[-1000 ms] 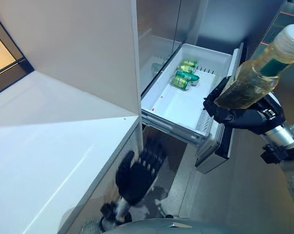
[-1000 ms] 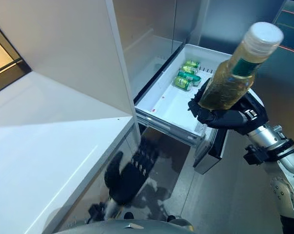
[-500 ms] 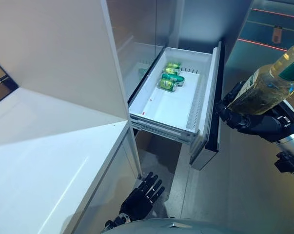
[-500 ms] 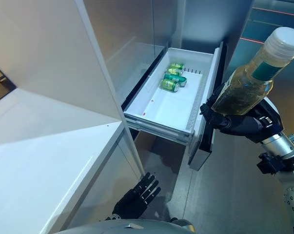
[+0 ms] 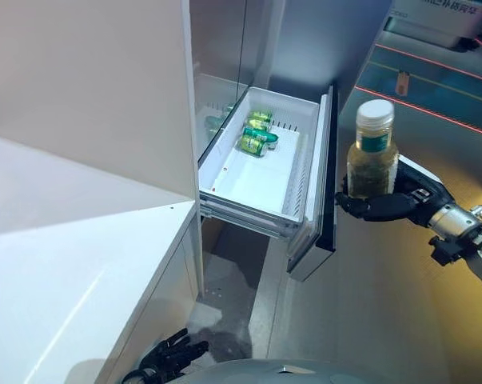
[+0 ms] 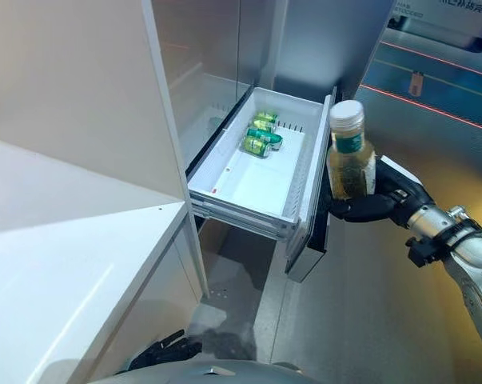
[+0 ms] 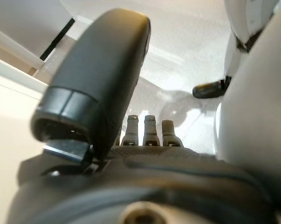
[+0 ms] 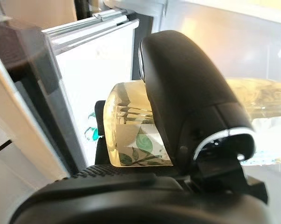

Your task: Put drinks into fridge and close the fridge

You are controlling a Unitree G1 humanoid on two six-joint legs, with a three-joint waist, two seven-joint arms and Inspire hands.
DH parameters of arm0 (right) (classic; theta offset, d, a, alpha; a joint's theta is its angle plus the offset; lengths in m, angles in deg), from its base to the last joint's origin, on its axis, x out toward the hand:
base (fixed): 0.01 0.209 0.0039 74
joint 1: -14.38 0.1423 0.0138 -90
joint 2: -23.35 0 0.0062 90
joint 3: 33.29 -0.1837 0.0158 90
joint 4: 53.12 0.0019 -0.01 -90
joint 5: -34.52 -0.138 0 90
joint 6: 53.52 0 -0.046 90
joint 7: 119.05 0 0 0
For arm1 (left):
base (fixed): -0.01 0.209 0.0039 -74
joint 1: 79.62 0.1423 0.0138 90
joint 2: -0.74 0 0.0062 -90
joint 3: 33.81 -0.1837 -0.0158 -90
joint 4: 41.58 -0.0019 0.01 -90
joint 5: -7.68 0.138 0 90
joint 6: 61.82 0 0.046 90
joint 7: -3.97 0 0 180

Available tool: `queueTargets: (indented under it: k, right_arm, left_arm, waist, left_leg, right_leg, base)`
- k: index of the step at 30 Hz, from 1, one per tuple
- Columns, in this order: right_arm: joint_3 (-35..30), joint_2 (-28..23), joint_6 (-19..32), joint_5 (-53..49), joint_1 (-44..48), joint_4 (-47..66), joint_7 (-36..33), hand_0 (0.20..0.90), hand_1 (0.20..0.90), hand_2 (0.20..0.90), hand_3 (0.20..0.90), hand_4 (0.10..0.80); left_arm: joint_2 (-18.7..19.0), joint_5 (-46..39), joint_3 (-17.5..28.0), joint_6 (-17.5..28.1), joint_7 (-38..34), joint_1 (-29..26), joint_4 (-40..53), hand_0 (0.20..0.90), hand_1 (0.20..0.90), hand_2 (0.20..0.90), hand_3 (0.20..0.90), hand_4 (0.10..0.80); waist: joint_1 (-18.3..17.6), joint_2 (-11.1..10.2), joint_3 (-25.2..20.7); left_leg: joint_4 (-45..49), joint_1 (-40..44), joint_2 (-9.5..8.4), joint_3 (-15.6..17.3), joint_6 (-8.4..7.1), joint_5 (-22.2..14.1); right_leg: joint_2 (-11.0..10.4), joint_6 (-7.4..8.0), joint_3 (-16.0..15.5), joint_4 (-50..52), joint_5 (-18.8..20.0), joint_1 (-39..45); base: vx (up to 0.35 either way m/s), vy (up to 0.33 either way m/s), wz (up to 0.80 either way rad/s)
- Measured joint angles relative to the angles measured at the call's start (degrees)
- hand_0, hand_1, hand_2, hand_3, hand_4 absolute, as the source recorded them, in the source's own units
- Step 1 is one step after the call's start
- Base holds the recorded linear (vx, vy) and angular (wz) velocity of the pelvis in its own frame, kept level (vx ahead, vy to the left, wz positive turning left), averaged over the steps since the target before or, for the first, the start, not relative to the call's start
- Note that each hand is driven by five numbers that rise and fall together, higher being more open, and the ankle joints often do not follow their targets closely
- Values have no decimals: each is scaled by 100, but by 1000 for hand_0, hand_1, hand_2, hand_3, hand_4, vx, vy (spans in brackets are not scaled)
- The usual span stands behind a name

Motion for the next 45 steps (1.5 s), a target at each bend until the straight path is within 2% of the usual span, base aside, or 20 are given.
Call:
queueTargets:
  k: [6, 12, 19, 26, 30, 33, 40, 45]
  right_arm:
    - [744, -411, -316, 263, 813, -473, -1, 300, 300, 300, 200, 100]
    - [1274, -411, -501, 541, 1508, -992, 6, 300, 300, 300, 200, 100]
    - [2032, -410, -544, 1345, 2479, -1937, 289, 300, 300, 300, 200, 100]
    - [2819, -379, -550, 1851, 3122, -2698, 352, 300, 300, 300, 200, 100]
    - [2951, -362, -471, 2084, 3289, -3087, 352, 300, 300, 300, 200, 100]
    - [3353, -362, -373, 2360, 3736, -3455, 358, 300, 300, 300, 200, 100]
    - [3827, -362, -205, 2979, 4335, -3994, 352, 300, 300, 300, 200, 100]
    - [4082, -361, -201, 3134, 4548, -4188, 346, 300, 300, 300, 200, 100]
  left_arm:
    - [74, 458, 58, 13, -225, -111, 20, 900, 900, 900, 900, 800]
    - [99, 735, 118, -13, -231, -141, 156, 900, 900, 900, 900, 800]
    - [92, 1047, 175, -374, -332, -210, 396, 900, 900, 900, 900, 800]
    - [42, 1333, 161, -528, -340, -429, 401, 900, 900, 900, 900, 800]
    - [32, 1514, 157, -641, -332, -522, 479, 900, 900, 900, 900, 800]
    - [33, 1525, 158, -692, -331, -524, 574, 900, 900, 900, 900, 800]
    - [63, 1524, 162, -858, -312, -609, 671, 900, 900, 900, 900, 800]
    - [155, 1440, 228, -1240, -344, -659, 718, 900, 900, 900, 900, 800]
  waist:
    - [244, -150, 81]
    - [408, -227, 149]
    - [539, -182, 292]
    - [768, -107, 465]
    - [856, -77, 608]
    - [898, -62, 673]
    - [1056, -56, 786]
    - [1242, -44, 860]
  left_leg:
    - [17, -5, 55, -2, -30, 8]
    - [19, -6, 54, -20, -30, 8]
    - [22, -1, 50, -140, -40, 22]
    - [25, -12, 59, -245, -53, 35]
    - [25, -7, 59, -365, -57, 44]
    - [25, -15, 59, -400, -58, 52]
    - [26, -94, 66, -539, -70, 93]
    - [26, -194, 72, -730, -84, 131]
  right_leg:
    - [51, -9, -50, -3, 34, -14]
    - [48, 12, -166, -5, 48, -11]
    - [46, 12, -297, -29, 48, 70]
    - [60, 11, -468, -29, 48, 107]
    - [67, 11, -604, -31, 48, 171]
    - [70, 11, -646, -31, 48, 179]
    - [86, 11, -801, -31, 48, 174]
    - [106, 11, -976, -31, 49, 163]
  base:
    - [65, -107, -1]
    - [71, -22, 1]
    - [68, -11, 7]
    - [65, -40, 8]
    - [43, -49, 15]
    - [33, -48, 6]
    - [19, -25, 11]
    - [31, -25, 16]
